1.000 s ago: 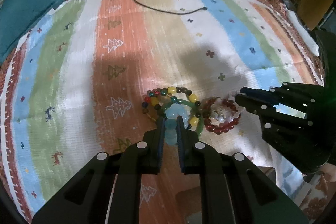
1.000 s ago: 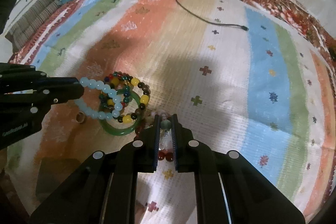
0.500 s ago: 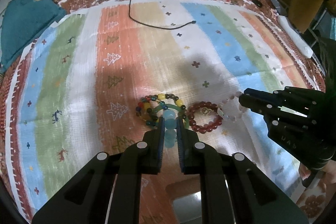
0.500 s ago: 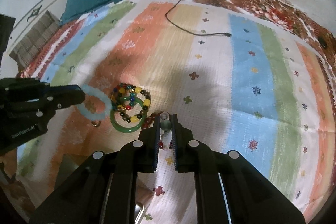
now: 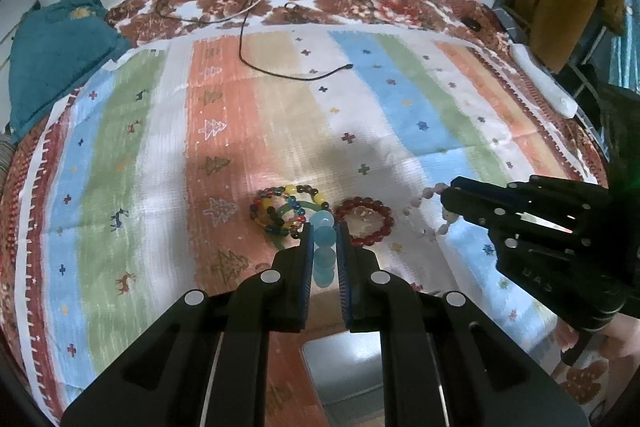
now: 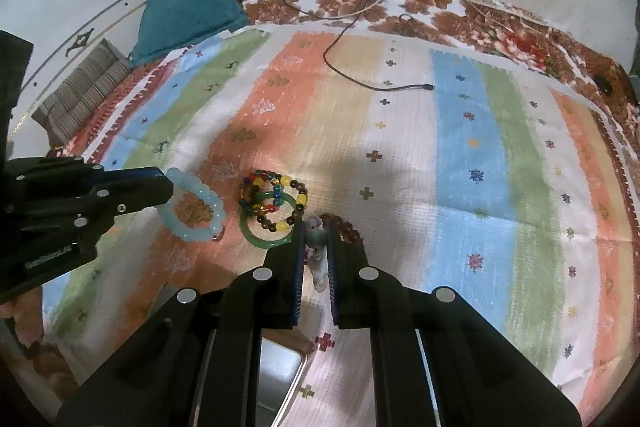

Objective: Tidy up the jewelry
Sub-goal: 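Carry both bracelets over the silver tin and open both tools to drop them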

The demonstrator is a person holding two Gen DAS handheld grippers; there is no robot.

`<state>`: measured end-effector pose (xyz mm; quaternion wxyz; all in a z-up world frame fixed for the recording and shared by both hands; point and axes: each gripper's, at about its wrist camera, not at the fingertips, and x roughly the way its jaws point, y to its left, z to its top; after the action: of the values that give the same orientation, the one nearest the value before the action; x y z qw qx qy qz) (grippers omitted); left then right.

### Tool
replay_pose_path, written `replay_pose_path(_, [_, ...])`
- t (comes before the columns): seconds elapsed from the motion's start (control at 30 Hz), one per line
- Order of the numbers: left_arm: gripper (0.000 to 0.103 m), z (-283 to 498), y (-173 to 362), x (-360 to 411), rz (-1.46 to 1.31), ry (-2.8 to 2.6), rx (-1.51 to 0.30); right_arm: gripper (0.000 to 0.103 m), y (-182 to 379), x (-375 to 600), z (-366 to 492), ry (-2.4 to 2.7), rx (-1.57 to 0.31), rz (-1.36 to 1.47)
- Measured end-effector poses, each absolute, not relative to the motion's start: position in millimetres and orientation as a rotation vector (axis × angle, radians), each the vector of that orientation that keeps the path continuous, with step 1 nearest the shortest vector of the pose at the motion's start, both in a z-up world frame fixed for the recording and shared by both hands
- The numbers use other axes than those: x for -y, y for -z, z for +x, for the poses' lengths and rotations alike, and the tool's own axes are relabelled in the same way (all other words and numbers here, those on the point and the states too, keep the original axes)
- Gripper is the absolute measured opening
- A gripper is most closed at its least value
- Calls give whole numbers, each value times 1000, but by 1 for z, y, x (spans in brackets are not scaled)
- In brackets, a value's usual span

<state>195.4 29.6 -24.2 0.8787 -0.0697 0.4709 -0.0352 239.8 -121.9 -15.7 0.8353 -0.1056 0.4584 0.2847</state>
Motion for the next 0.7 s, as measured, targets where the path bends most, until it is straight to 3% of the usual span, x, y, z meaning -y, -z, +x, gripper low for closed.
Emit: replay_pose_path(0.7, [11, 136, 6, -16, -138, 100, -915, 12, -3, 133, 183, -637, -914, -214])
